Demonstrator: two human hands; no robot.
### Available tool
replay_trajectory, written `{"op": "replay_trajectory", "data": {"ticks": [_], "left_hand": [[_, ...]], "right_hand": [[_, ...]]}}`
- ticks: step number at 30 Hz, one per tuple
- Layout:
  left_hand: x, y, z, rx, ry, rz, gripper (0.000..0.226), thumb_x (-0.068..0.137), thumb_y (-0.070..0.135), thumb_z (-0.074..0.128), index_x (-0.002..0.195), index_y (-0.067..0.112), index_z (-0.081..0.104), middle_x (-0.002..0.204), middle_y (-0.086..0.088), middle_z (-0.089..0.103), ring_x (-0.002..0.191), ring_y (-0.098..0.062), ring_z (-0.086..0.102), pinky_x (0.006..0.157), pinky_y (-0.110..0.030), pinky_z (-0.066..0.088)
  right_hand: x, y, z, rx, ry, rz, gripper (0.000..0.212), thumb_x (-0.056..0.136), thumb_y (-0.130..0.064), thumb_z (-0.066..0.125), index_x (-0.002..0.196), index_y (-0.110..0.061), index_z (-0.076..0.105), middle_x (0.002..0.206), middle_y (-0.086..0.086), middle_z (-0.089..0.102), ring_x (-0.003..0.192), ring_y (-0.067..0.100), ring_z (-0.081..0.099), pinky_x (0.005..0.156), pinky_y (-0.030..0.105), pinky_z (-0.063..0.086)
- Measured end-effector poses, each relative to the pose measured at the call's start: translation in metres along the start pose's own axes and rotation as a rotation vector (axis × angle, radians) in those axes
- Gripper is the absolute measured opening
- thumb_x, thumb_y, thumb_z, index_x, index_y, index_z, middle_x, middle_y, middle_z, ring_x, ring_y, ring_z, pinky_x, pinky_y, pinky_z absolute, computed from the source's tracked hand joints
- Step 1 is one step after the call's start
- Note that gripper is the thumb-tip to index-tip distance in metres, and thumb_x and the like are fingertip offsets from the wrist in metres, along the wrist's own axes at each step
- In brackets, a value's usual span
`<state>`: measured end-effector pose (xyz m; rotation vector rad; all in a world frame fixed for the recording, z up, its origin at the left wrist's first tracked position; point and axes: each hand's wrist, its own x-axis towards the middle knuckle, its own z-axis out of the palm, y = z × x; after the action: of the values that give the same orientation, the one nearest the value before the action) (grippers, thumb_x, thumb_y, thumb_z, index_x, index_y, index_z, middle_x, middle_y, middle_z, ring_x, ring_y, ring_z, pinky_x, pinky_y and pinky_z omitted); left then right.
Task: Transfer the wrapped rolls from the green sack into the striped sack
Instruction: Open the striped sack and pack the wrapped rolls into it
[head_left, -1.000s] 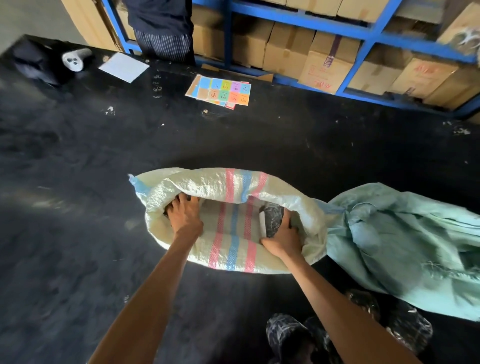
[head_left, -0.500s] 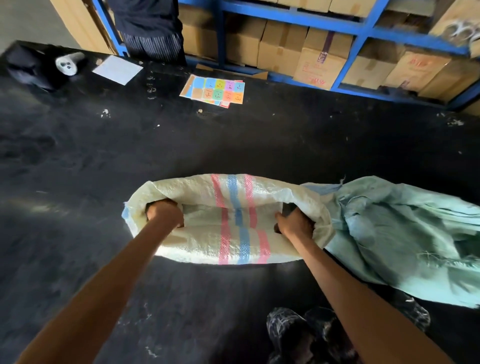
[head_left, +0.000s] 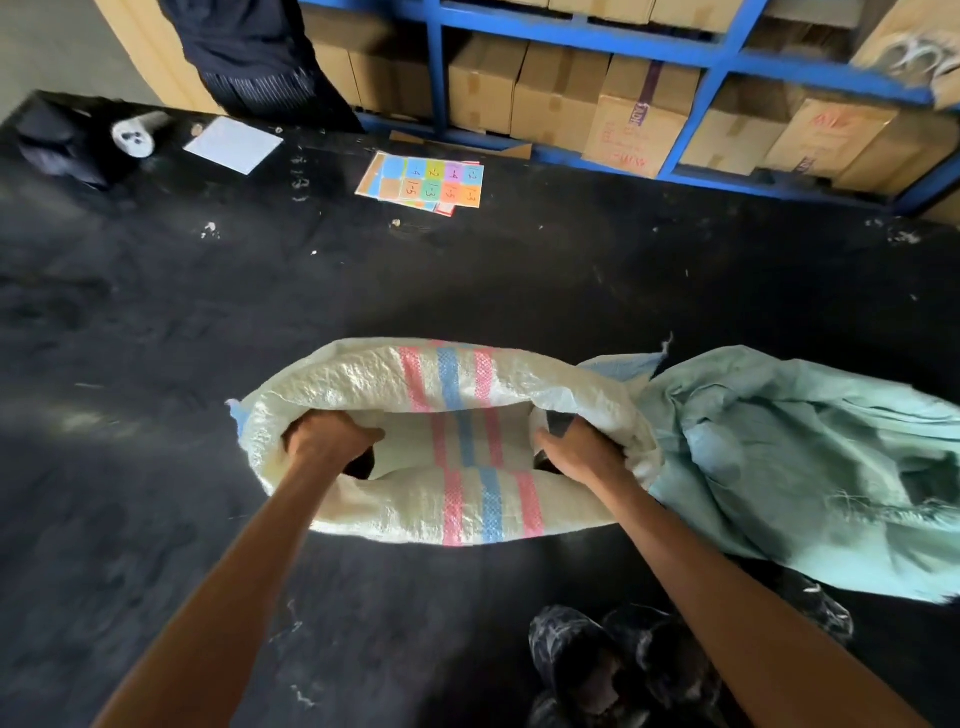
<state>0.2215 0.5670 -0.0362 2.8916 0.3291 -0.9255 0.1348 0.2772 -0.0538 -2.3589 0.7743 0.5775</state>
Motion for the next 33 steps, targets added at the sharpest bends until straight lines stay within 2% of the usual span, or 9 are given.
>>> {"op": "replay_trajectory", "data": {"ticks": [5,9,12,17,21,26,29,31,33], "left_hand": [[-0.003,-0.003,-0.027,0.192,-0.284,0.004,0.036,0.066,0.059,0.071,0.084,0.027,0.066,0.071,0.011,0.062,0.063,-0.008,0.056,0.056,-0.023,0.04],[-0.003,-0.002,-0.008,0.169,-0.238,0.084,0.057,0.077,0.064,0.063,0.115,0.022,0.071,0.104,0.003,0.07,0.099,-0.018,0.064,0.089,-0.032,0.048],[-0.012,-0.001,0.015,0.018,-0.026,0.04,0.061,0.095,0.056,0.049,0.135,0.011,0.057,0.135,-0.012,0.06,0.126,-0.034,0.055,0.105,-0.043,0.041],[-0.016,-0.008,0.047,-0.268,0.237,0.001,0.027,0.097,0.031,0.055,0.099,0.008,0.069,0.102,-0.017,0.072,0.095,-0.036,0.068,0.086,-0.043,0.056],[-0.009,-0.015,0.066,-0.213,0.155,-0.025,0.027,0.097,0.011,0.053,0.07,0.013,0.055,0.084,-0.011,0.07,0.076,-0.027,0.068,0.075,-0.041,0.06],[-0.008,-0.012,0.076,-0.243,0.121,0.007,0.029,0.099,0.025,0.053,0.111,0.002,0.067,0.112,-0.015,0.066,0.108,-0.033,0.064,0.1,-0.047,0.051],[-0.028,0.0,0.064,-0.113,0.038,0.024,0.049,0.098,0.026,0.049,0.142,0.005,0.047,0.154,-0.024,0.032,0.144,-0.042,0.026,0.119,-0.054,0.022],[-0.053,0.004,0.064,-0.062,-0.026,0.095,0.061,0.098,0.026,0.048,0.152,0.005,0.03,0.159,-0.031,0.015,0.148,-0.046,0.016,0.118,-0.055,0.025],[-0.087,0.008,0.067,-0.043,-0.011,0.232,0.056,0.097,0.029,0.052,0.147,0.005,0.042,0.15,-0.03,0.039,0.138,-0.042,0.039,0.108,-0.05,0.04]], "right_hand": [[0.01,-0.009,-0.018,-0.178,-0.28,-0.023,0.067,0.086,-0.054,0.062,0.144,-0.025,0.046,0.143,0.003,0.052,0.131,0.028,0.049,0.106,0.039,0.038],[0.006,-0.014,-0.008,-0.174,-0.188,-0.093,0.091,0.088,-0.053,0.062,0.158,-0.02,0.014,0.16,0.009,0.031,0.146,0.032,0.033,0.116,0.046,0.031],[0.001,-0.008,0.011,-0.196,-0.037,-0.14,0.073,0.092,-0.048,0.058,0.148,-0.009,0.031,0.145,0.015,0.05,0.134,0.036,0.048,0.11,0.049,0.039],[0.006,0.014,0.028,-0.236,0.067,-0.168,0.043,0.103,-0.04,0.046,0.126,-0.005,0.056,0.117,0.014,0.068,0.115,0.034,0.063,0.097,0.044,0.051],[0.007,0.026,0.033,-0.187,0.035,-0.184,0.042,0.105,-0.043,0.038,0.105,-0.011,0.065,0.095,0.008,0.069,0.102,0.028,0.066,0.089,0.039,0.052],[0.003,0.024,0.04,-0.104,0.048,-0.188,0.035,0.105,-0.036,0.044,0.114,-0.007,0.062,0.11,0.014,0.069,0.109,0.033,0.064,0.096,0.043,0.05],[-0.001,0.014,0.037,-0.135,-0.022,-0.159,0.046,0.102,-0.028,0.045,0.143,-0.009,0.038,0.142,0.017,0.052,0.134,0.037,0.048,0.111,0.051,0.039],[-0.02,0.014,0.026,-0.201,-0.108,-0.212,0.057,0.101,-0.022,0.045,0.154,-0.013,0.025,0.155,0.019,0.035,0.144,0.038,0.033,0.117,0.051,0.029],[-0.053,0.024,0.004,-0.182,-0.17,-0.362,0.056,0.101,-0.014,0.046,0.155,-0.014,0.03,0.158,0.02,0.031,0.147,0.035,0.028,0.119,0.045,0.026]]}}
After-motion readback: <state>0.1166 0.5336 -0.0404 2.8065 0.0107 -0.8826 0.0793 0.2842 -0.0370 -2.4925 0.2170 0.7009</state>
